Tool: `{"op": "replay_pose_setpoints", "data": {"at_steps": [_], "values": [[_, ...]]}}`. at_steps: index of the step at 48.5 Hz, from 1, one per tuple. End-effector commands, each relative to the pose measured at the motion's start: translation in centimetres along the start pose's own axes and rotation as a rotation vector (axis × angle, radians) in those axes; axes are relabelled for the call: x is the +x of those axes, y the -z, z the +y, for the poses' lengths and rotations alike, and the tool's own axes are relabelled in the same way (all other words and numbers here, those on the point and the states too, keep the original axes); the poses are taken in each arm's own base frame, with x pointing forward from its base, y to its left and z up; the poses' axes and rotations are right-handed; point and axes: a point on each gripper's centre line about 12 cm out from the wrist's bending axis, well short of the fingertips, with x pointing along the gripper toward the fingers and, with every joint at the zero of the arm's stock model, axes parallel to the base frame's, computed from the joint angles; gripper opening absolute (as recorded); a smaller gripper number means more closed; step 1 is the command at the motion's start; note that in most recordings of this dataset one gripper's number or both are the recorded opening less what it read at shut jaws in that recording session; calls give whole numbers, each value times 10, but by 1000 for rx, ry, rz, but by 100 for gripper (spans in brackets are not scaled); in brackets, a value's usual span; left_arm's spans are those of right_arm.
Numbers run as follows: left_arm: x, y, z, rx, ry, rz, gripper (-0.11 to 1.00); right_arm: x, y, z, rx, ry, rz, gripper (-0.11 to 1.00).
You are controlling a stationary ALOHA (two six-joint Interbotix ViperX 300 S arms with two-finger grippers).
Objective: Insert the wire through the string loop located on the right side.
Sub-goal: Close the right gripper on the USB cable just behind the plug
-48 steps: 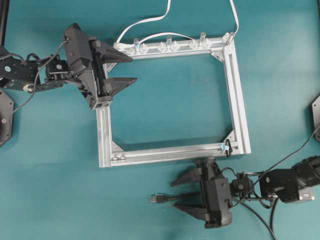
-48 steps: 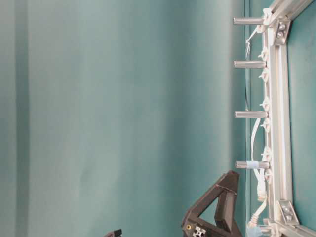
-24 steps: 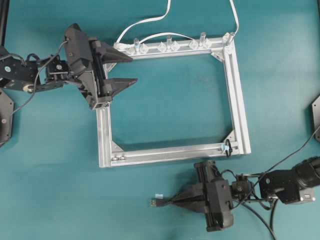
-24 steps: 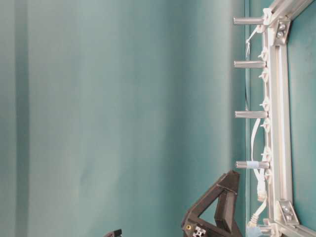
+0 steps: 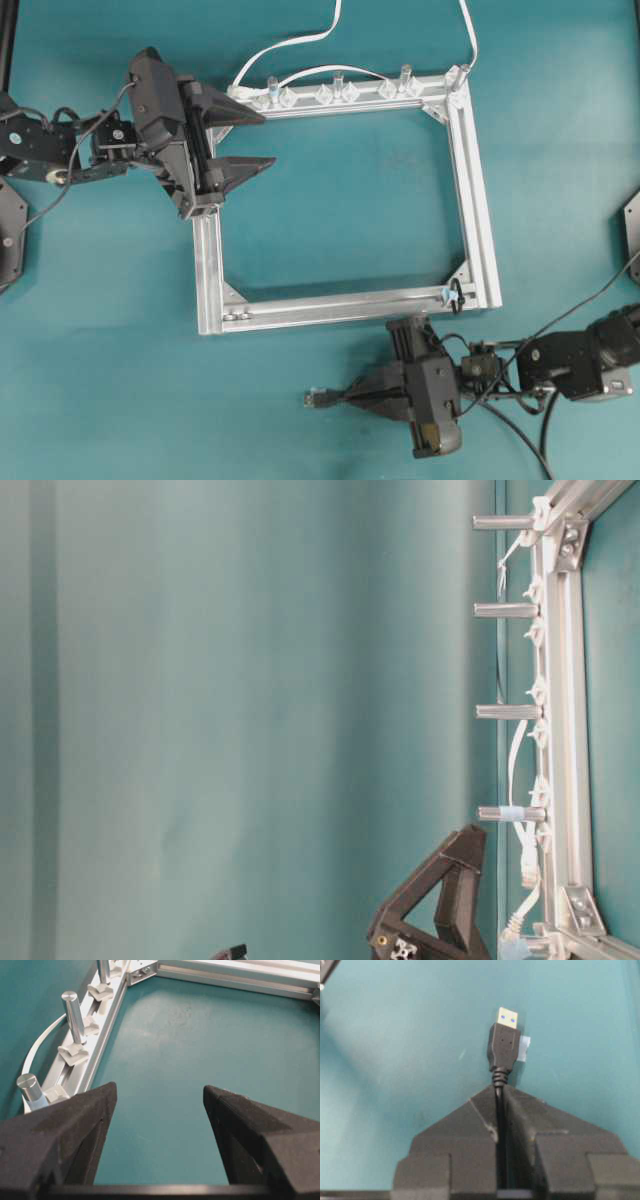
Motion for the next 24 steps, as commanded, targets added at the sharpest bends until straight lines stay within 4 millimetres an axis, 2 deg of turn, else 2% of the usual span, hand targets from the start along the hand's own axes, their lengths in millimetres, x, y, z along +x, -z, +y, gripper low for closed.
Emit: {"op": "replay_pose_setpoints", "data": {"at_steps": [1,13,24], "values": [[-1,-9,-1,0,4,-31,75,-8,-20,1,9,-11,-38,8],[-2,-10,-1,0,4,-32,75,-29,-55,8,-7,-56,-68,8],[-2,-10,-1,2,4,-34,75,-45,-73,12,1,-89,-82,8]]}}
